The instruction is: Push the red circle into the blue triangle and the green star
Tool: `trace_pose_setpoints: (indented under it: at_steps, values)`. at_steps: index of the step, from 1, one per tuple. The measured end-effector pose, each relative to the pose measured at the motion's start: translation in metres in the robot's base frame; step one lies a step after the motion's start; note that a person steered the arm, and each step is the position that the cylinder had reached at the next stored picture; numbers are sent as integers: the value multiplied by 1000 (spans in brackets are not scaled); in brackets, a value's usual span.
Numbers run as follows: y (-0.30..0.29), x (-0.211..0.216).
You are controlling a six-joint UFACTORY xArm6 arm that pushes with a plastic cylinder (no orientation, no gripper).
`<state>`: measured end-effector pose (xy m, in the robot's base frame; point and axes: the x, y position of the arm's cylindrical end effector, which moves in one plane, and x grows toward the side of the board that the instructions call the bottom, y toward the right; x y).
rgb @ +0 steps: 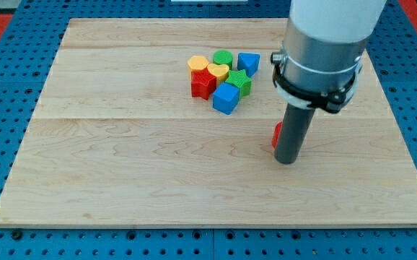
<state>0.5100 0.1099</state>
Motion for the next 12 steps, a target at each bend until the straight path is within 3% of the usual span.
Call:
trace_pose_setpoints:
  at_steps: [2,4,5,6,8,9,10,12]
  values:
    - [6,-57]
    - [77,-67]
    - [22,-75]
    - [4,-79]
    - [25,-108]
    - [25,-106]
    - [21,-74]
    - [-16,-126]
